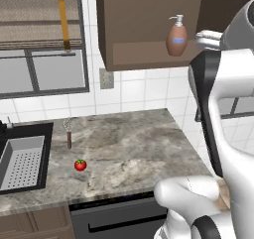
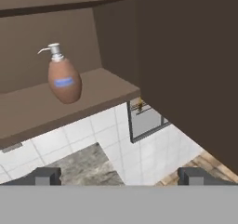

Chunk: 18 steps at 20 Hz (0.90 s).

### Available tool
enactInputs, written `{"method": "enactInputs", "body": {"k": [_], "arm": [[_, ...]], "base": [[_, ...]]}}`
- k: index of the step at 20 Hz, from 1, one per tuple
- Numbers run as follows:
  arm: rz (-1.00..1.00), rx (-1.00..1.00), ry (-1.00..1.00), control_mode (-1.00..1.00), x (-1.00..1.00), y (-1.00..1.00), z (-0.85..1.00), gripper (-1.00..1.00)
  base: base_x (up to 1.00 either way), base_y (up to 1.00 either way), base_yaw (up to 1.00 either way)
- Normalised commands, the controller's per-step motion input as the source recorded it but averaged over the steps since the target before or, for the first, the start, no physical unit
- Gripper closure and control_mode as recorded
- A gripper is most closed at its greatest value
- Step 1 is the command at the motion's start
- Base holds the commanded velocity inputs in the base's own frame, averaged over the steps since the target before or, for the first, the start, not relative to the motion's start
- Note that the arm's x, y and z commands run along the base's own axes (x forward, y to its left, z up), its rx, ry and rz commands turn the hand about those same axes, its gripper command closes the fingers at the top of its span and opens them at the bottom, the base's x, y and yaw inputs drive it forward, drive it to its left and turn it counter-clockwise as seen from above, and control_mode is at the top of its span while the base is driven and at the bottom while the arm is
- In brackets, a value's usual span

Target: Open the cabinet. Pick the soap dispenser and place it next to the sink. Then close the cabinet.

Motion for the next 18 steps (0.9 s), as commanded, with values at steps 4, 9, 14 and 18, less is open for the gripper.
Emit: {"method": "enactInputs", "body": {"k": [4,9,14,18], "arm": [[0.16,-0.01,0.11,-1.0,0.52,-0.04,0.16,-1.0],[0.14,-0.02,0.13,-1.0,0.57,0.0,0.16,-1.0],[0.16,-0.03,0.06,-1.0,0.55,0.0,0.1,-1.0],[0.14,-0.02,-0.01,-1.0,0.46,-0.01,-0.02,-1.0]], "base": [[0.0,0.0,0.0],[0.0,0.0,0.0],[0.0,0.0,0.0],[0.0,0.0,0.0]]}}
